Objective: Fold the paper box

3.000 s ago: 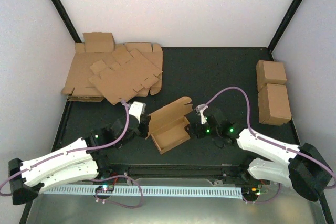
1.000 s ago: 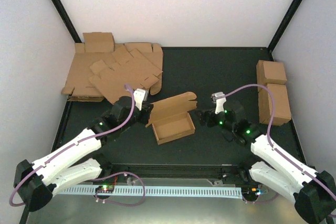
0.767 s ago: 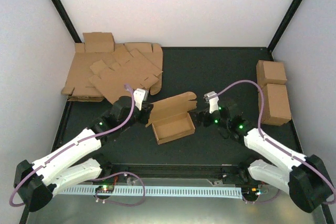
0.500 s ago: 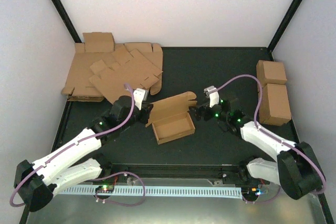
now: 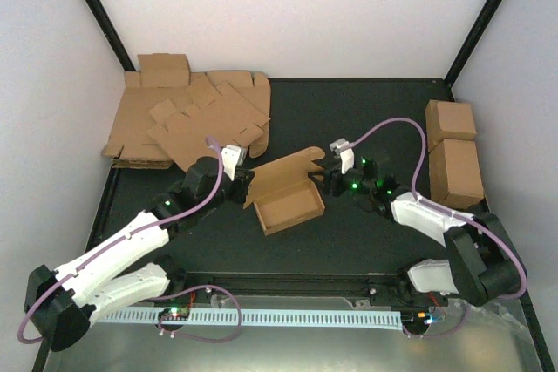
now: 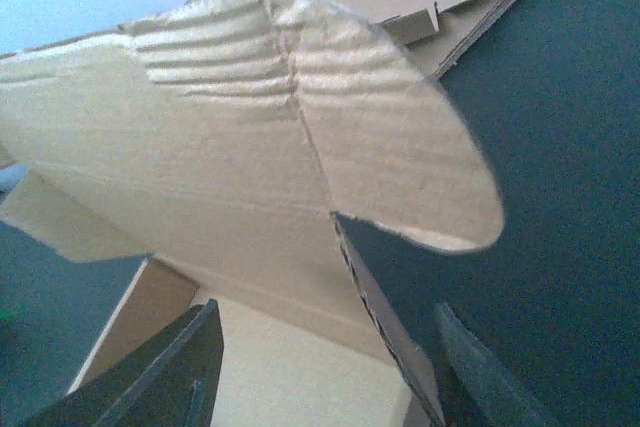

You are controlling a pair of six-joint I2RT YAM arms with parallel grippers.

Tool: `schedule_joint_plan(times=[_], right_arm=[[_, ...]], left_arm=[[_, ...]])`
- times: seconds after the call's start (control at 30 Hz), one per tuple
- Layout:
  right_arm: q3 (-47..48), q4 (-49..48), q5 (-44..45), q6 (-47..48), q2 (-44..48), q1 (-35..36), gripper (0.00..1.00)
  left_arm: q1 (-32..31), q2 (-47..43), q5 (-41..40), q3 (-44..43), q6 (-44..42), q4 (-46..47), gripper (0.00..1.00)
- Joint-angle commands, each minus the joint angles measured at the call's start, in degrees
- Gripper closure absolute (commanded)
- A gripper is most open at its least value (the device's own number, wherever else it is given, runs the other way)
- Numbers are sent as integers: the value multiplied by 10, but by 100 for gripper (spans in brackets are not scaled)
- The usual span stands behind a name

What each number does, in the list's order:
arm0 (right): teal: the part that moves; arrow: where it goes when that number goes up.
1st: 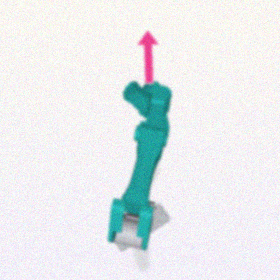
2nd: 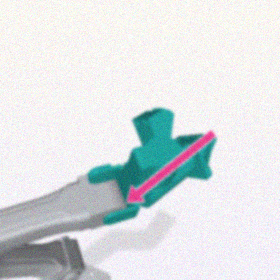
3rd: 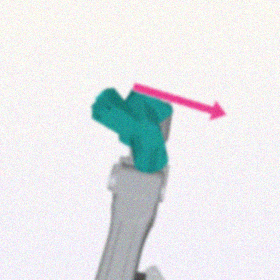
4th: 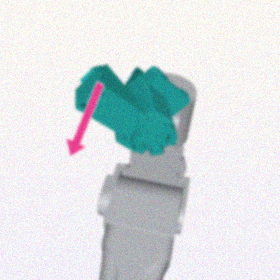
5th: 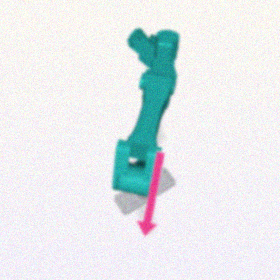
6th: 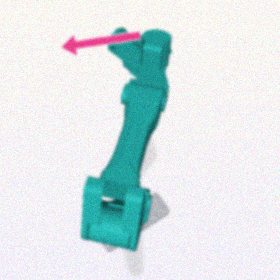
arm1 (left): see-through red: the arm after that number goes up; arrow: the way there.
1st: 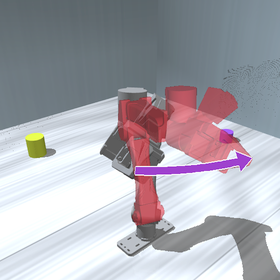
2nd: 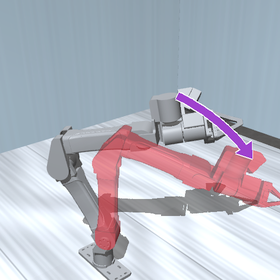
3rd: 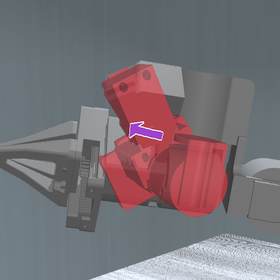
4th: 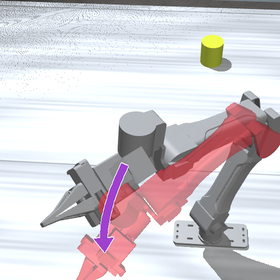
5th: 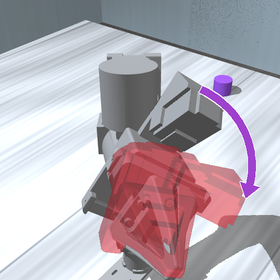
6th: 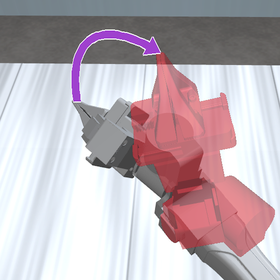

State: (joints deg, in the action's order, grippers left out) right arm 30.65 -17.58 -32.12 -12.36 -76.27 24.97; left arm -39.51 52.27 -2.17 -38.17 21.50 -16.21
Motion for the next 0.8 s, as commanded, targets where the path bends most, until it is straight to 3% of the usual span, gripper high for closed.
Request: schedule_joint_plan(times=[0.0,0.4,0.63,0.77], right_arm=[[-19,-15,-3,-6,41,-1,45],[-5,65,82,-4,52,24,65],[-20,58,162,-20,69,66,76],[-25,61,208,-37,85,83,82]], left_arm=[[4,6,19,-28,-8,8,87],[5,18,45,-33,11,-18,83],[5,16,73,-30,41,-31,74],[5,14,83,-31,46,-42,62]])
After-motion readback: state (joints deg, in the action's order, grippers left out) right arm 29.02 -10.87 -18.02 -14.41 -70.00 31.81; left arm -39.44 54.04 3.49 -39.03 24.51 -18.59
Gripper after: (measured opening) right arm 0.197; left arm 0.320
